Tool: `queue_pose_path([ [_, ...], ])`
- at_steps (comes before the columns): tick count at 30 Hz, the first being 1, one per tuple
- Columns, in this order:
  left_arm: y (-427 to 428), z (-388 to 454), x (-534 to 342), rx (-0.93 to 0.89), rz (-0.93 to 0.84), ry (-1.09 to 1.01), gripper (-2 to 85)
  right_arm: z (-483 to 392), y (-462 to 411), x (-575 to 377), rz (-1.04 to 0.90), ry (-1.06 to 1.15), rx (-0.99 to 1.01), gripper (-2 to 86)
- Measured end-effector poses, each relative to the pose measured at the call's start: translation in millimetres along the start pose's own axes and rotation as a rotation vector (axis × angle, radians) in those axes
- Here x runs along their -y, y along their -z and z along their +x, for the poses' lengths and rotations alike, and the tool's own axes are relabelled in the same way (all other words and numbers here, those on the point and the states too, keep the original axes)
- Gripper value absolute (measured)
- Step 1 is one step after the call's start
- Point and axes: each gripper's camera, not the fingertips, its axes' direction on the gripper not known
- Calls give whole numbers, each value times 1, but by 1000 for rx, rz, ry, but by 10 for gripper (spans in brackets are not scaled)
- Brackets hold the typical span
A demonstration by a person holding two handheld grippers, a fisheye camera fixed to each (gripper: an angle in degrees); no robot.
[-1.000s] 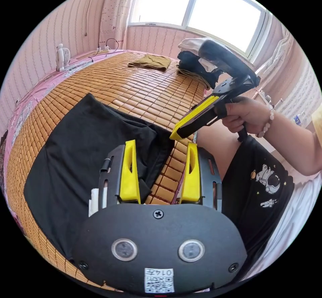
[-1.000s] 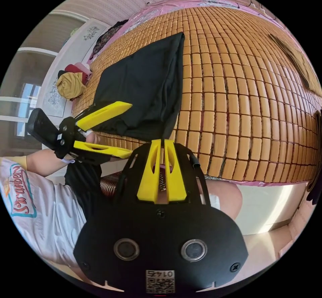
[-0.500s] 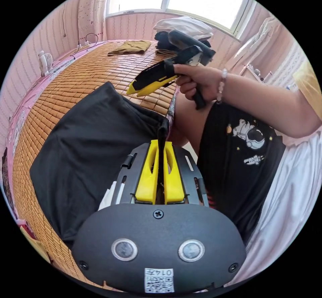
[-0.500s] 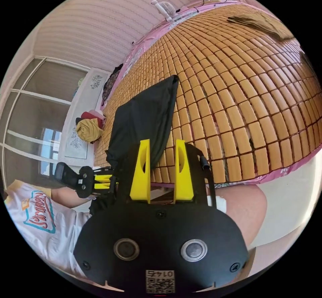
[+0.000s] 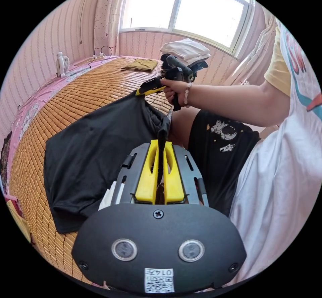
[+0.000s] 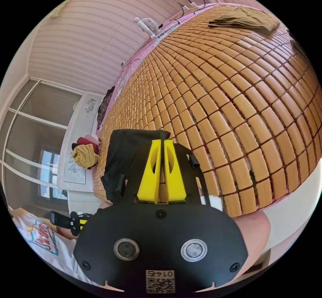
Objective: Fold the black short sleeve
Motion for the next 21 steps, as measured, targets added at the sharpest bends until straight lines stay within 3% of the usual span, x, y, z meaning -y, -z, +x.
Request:
queue_pose_path([
  [7, 46, -18, 3, -98, 195, 101, -6, -19, 100, -26, 112, 43, -22, 6],
  [11, 73, -44, -7, -109, 275, 213, -5, -58, 111, -18, 79, 135, -58, 7],
  [15, 90, -84, -27, -39, 309, 339, -1, -123, 66, 12, 23, 269, -93, 12],
  [21, 100, -181, -66, 150, 299, 724, 43, -201, -45, 58, -42, 311, -58, 56],
])
